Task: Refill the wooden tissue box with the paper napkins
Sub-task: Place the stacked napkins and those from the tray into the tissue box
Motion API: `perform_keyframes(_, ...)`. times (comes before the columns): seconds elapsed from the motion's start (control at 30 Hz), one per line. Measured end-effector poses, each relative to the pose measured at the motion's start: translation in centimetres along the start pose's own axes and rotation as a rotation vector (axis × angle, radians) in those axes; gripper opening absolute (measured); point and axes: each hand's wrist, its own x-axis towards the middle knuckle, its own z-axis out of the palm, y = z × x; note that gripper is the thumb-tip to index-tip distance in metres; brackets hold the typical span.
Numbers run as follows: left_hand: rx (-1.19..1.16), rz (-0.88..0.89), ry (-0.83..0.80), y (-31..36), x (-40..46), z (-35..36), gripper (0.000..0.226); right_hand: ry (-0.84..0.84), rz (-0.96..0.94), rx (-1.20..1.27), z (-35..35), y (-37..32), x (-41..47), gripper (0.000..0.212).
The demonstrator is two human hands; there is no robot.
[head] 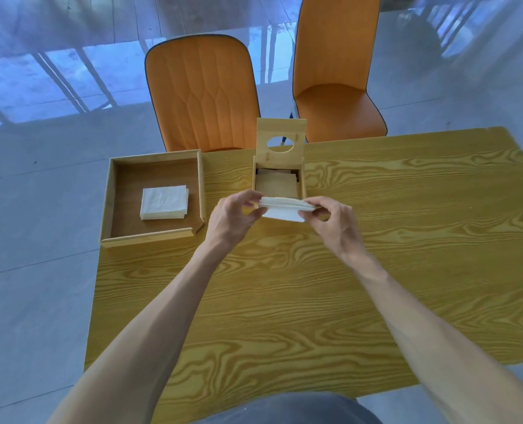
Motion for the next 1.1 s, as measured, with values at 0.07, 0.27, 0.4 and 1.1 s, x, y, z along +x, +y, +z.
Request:
perform_keyframes(0.07, 0.019, 0.017, 0.035, 0.9, 2.0, -0.6, 0.028, 0.055, -0.040, -0.018, -0.4, -0.8, 2.3, 0.022)
perform_keyframes(0.27, 0.013, -0.066, 0.051, 1.1, 5.7, -0.4, 0.023, 0.083, -0.024, -0.055, 0.2, -0.8, 6.3, 0.018)
perform_keyframes(0.4, 0.007, -0.125, 0.002, 0.4, 6.1, 0.3, 0.026, 0.055, 0.043, -0.054, 0.9, -0.1, 6.7, 0.017)
perform_keyframes(1.1, -0.062, -0.333, 0.009, -1.2, 8.0, 2.1, 0.035, 0.009, 0.289, -0.016, 3.0, 1.5, 9.4, 0.025)
